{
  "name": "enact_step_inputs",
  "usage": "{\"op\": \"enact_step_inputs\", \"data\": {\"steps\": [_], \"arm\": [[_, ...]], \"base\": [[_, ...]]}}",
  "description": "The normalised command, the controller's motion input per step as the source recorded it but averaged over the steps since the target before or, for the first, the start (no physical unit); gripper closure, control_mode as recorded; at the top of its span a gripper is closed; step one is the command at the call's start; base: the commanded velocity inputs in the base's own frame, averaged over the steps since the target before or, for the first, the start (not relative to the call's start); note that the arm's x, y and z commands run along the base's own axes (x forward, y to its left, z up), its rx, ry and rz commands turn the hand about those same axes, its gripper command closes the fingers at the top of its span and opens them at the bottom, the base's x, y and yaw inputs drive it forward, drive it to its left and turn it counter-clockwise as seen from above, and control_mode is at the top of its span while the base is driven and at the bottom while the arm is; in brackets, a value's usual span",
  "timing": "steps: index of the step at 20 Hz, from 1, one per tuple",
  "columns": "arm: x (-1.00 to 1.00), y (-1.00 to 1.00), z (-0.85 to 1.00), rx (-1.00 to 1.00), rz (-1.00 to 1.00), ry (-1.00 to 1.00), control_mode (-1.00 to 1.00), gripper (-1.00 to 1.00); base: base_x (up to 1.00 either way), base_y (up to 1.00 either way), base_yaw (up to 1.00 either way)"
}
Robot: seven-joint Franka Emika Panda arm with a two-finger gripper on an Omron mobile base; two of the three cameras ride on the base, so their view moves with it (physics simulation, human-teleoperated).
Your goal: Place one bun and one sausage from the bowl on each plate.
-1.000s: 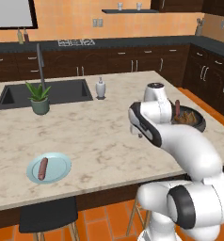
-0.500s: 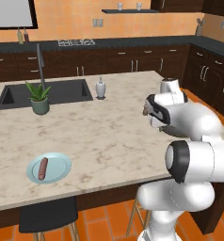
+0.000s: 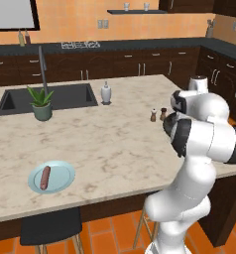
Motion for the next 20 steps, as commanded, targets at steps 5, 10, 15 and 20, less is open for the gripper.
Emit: {"op": "enact_step_inputs", "data": {"steps": [5,10,15,20], "arm": [[0.52,-0.92,-0.08,0.02,0.0,-0.19,-1.0,-1.0],[0.31,-0.47,-0.29,-0.02,-0.05,-0.34,-1.0,-1.0],[0.7,-0.05,-0.34,-0.02,-0.03,0.01,-1.0,-1.0],[0.55,-0.34,-0.27,0.0,0.0,0.03,-1.0,-1.0]], "base": [[0.0,0.0,0.0],[0.0,0.0,0.0],[0.0,0.0,0.0],[0.0,0.0,0.0]]}}
